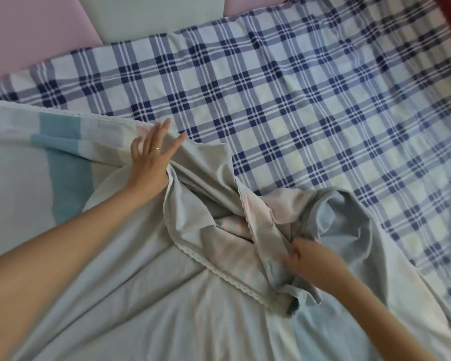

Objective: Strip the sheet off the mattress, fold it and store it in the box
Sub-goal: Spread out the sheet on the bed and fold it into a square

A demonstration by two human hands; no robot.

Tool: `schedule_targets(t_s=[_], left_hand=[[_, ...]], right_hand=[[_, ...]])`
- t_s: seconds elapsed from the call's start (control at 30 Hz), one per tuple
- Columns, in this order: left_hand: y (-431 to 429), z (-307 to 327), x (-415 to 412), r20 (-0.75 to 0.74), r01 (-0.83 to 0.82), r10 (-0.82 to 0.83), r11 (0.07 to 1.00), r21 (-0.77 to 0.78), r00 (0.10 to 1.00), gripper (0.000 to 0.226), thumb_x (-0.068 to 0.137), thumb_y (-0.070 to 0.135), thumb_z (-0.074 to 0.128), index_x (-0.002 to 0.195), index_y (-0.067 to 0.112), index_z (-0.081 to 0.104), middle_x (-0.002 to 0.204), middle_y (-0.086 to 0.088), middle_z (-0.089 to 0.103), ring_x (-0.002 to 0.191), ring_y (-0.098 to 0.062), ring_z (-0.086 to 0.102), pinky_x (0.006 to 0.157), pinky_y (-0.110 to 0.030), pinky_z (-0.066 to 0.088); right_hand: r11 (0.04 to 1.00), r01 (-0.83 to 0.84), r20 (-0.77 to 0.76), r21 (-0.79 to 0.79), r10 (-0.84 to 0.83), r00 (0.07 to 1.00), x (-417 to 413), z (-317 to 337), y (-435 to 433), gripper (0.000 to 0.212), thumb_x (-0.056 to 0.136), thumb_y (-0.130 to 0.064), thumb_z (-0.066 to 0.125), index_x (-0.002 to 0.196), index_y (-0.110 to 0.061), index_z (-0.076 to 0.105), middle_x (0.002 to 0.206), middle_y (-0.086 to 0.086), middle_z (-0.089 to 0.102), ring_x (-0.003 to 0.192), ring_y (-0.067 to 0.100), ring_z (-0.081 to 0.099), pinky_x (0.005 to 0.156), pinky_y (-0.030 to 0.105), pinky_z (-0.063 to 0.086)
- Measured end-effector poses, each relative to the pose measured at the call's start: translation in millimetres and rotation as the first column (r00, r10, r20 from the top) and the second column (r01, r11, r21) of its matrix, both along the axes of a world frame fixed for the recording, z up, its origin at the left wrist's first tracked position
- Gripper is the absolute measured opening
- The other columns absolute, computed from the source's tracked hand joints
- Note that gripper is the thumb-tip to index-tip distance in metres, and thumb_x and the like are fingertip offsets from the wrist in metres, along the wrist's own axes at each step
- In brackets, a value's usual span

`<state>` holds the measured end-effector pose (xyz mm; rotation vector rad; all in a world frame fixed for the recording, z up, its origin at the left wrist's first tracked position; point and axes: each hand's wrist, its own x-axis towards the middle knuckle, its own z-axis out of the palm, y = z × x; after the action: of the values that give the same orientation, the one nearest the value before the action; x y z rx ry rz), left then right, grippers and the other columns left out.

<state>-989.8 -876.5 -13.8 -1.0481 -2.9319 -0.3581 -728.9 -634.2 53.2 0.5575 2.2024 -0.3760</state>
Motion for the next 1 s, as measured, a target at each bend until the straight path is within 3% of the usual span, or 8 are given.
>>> schedule_targets(t_s=[0.17, 0.3, 0.47, 0.53, 0.63, 0.73, 0.87, 1.0], left_hand=[[18.0, 13.5, -17.7, 0.452, 0.323, -0.139, 0.875, -0.361, 0.881, 0.111, 0.079, -0.004, 0.054, 0.142, 0.044, -0.024, 0.159, -0.005, -0.004, 0.087, -0.024, 0.061, 0.057, -0.031, 0.049], [19.5, 8.2, -15.9, 0.587, 0.333, -0.057, 0.866, -0.374, 0.807, 0.091, 0.080, 0.004, 0.058, 0.148, 0.037, 0.007, 0.122, -0.006, 0.057, 0.069, -0.017, 0.057, 0.059, -0.034, 0.050], [-12.7, 23.0, 0.2, 0.631, 0.483, -0.126, 0.761, -0.434, 0.766, 0.022, 0.085, 0.015, 0.052, 0.102, 0.028, 0.057, 0.086, 0.007, 0.062, 0.074, -0.010, 0.055, 0.068, -0.029, 0.046], [-26.3, 38.0, 0.3, 0.606, 0.449, -0.134, 0.797, -0.405, 0.784, 0.016, 0.085, 0.016, 0.051, 0.090, 0.031, 0.054, 0.076, 0.009, 0.059, 0.067, -0.007, 0.053, 0.061, -0.028, 0.042], [-32.4, 55.8, -14.8, 0.433, 0.306, -0.149, 0.897, -0.320, 0.889, 0.012, 0.089, 0.022, 0.051, 0.089, 0.034, 0.051, 0.077, 0.010, 0.060, 0.067, -0.007, 0.054, 0.058, -0.029, 0.044], [-26.9, 63.9, -38.0, 0.276, 0.149, -0.092, 0.970, -0.194, 0.957, 0.012, 0.089, 0.016, 0.051, 0.097, 0.024, 0.056, 0.096, 0.007, 0.057, 0.081, -0.014, 0.056, 0.058, -0.031, 0.043], [-11.6, 65.3, -27.5, -0.013, 0.265, -0.274, 0.941, -0.208, 0.962, 0.064, 0.063, 0.004, 0.076, 0.122, 0.019, 0.053, 0.126, -0.010, 0.046, 0.113, -0.030, 0.050, 0.085, -0.042, 0.047], [-9.3, 52.0, 29.9, 0.455, 0.608, -0.425, 0.680, -0.410, 0.783, 0.081, 0.075, 0.019, 0.056, 0.148, 0.024, 0.021, 0.155, 0.001, 0.014, 0.144, -0.019, 0.008, 0.115, -0.046, 0.003]], right_hand=[[0.969, 0.031, -0.044, 0.246, -0.020, 0.999, -13.0, -16.9, -34.2, 0.103, 0.071, -0.073, 0.060, 0.142, -0.014, 0.016, 0.128, 0.006, 0.045, 0.115, 0.024, 0.053, 0.089, 0.036, 0.047], [0.950, -0.096, 0.095, 0.298, 0.071, 0.993, -8.8, -42.1, -46.6, 0.064, 0.094, -0.031, 0.049, 0.145, -0.013, 0.016, 0.118, 0.002, 0.063, 0.107, 0.023, 0.062, 0.070, 0.032, 0.040], [0.994, -0.105, 0.222, 0.036, 0.095, 0.970, -17.9, -28.3, -11.2, 0.022, 0.095, -0.010, 0.040, 0.110, -0.003, 0.054, 0.108, 0.015, 0.064, 0.104, 0.027, 0.061, 0.080, 0.032, 0.044], [0.965, 0.232, 0.224, -0.121, -0.201, 0.954, -40.5, -10.4, 10.9, 0.024, 0.097, -0.007, 0.040, 0.077, 0.001, 0.051, 0.067, 0.017, 0.062, 0.074, 0.021, 0.064, 0.062, 0.026, 0.047], [0.372, 0.852, -0.122, -0.368, -0.928, 0.352, -80.6, 14.7, 61.0, 0.022, 0.100, -0.010, 0.032, 0.086, -0.011, 0.049, 0.058, 0.009, 0.063, 0.042, 0.022, 0.055, 0.031, 0.020, 0.043], [0.020, 0.640, -0.145, -0.768, -0.979, -0.144, -125.6, 53.2, 98.8, 0.033, 0.095, -0.003, 0.026, 0.093, -0.015, 0.056, 0.053, 0.002, 0.063, 0.045, 0.012, 0.060, 0.042, 0.021, 0.050], [0.029, 0.414, -0.169, -0.910, -0.938, -0.304, -176.5, 102.4, 121.1, 0.035, 0.086, -0.001, 0.033, 0.083, -0.025, 0.059, 0.057, -0.001, 0.061, 0.046, 0.009, 0.053, 0.044, 0.016, 0.040], [0.058, 0.432, -0.201, -0.900, -0.935, -0.292, -188.8, 116.9, 129.0, 0.032, 0.079, -0.002, 0.032, 0.070, -0.025, 0.052, 0.060, -0.006, 0.053, 0.059, 0.010, 0.047, 0.063, 0.025, 0.040]])
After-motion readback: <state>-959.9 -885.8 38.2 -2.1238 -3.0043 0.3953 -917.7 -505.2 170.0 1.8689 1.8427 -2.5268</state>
